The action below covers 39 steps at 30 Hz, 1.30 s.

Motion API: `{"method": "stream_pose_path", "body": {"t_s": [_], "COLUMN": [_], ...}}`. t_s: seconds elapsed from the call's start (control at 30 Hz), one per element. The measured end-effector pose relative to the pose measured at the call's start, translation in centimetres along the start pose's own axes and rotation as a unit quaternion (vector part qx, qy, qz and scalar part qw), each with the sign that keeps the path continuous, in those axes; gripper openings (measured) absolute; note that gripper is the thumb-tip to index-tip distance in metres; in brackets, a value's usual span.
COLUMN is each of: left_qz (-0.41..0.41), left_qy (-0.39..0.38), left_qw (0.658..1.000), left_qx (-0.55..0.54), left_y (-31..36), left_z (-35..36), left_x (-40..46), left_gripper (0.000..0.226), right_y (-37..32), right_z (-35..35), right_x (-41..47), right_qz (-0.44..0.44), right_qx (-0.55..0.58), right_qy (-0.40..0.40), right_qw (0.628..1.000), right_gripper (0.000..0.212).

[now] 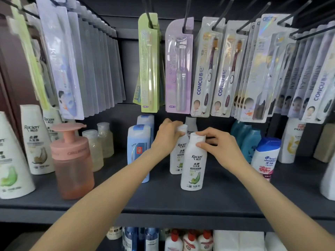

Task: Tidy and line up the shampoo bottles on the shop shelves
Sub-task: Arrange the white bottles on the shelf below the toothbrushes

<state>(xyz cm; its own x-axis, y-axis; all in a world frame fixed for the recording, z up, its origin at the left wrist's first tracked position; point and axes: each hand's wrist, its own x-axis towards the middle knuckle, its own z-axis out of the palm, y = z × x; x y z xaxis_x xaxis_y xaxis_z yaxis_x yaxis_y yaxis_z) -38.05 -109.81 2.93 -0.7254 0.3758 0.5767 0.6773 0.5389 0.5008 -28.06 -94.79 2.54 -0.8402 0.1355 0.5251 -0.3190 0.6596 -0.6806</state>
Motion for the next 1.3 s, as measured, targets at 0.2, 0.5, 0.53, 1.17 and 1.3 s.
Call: {"method": "stream_pose_path", "body": {"t_s": [0.2,0.5,0.53,1.17,1.3], "left_qz": [0.007,-0.003,-0.002,0.037,0.029], "left_qy": [-0.014,0.019,0.015,-0.022,-0.052], "left_qw": [0.999,0.991,0.991,0.994,0.995], "left_qx": [-0.034,-0.133,-0.137,-0.098,-0.080], "left_y": [-0.3,-0.4,-0.4,-2.5,-2.8], "left_z": [1.4,3.4,3.6,2.7,2.9], "left_x": [2.5,3.6,3.7,2.7,2.4], "left_gripper": [0.033,0.028,0.029,0.031,0.037], "right_y": [0.2,0.5,0.5,6.6,7.5], "right_z": [-0.1,0.2,0.2,0.5,1.8], "right_x": [-0.1,-0.3,-0.4,6.6,9.1], "right_qz": [0.004,-0.010,-0.010,0.061,0.079], "right_qx": [0.027,0.028,0.027,0.030,0.006], "right_qy": [-0.010,-0.002,-0.001,0.053,-0.014], "right_qw": [1.000,1.000,1.000,0.996,0.997], "right_gripper": [0.024,0.024,0.025,0.029,0.048]}}
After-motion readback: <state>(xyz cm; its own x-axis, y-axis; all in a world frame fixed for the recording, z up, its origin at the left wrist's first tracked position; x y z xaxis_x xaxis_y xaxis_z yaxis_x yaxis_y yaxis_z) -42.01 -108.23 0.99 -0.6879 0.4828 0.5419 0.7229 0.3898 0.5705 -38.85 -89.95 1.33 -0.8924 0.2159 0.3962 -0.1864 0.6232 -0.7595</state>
